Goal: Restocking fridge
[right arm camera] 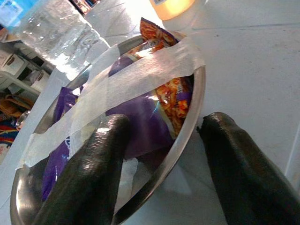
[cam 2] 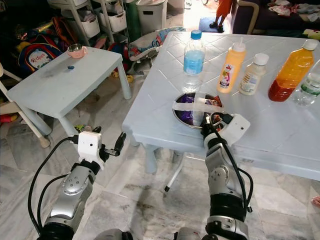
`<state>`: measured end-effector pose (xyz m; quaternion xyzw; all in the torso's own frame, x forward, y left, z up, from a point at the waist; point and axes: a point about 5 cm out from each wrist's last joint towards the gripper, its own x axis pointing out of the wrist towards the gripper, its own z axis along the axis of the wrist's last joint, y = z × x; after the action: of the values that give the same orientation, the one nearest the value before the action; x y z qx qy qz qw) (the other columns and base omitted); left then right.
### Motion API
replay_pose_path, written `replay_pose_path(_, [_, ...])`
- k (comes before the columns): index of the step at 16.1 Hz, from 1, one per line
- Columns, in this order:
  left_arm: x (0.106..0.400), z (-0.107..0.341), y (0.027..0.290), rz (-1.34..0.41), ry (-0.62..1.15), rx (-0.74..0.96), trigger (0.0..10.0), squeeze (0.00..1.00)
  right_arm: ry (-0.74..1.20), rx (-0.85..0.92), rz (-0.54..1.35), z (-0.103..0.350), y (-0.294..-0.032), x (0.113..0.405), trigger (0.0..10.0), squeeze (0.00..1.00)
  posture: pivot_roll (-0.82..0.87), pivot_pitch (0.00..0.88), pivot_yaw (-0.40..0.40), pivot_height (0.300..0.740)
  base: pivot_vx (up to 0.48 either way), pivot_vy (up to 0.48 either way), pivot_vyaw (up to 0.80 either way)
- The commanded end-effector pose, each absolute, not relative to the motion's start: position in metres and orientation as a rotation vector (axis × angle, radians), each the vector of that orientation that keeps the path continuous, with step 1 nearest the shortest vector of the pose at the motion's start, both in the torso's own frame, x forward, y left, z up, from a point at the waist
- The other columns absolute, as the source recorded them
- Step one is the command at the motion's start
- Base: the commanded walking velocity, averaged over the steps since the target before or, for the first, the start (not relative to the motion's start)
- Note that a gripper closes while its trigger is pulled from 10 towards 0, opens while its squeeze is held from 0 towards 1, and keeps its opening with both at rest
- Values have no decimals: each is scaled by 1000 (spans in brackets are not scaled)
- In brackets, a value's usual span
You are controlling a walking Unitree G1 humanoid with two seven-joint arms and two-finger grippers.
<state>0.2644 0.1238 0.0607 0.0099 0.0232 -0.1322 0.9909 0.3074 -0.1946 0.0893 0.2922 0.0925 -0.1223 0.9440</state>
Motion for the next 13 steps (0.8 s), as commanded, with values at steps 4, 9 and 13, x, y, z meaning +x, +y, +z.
replay_pose_path(4, [266,63,124,-274,37,37,10000,0,249,606,-321,80,-202,304,0,0,-88,0,80,740,0,0,0])
replay_pose_path(9, [267,64,124,-276,34,44,10000,0,234,590,-400,81,-217,303,0,0,-85,0,83,740,0,0,0])
replay_pose_path(13, [267,64,123,-286,32,51,10000,0,189,538,-469,86,-234,302,0,0,-87,0,89,740,0,0,0])
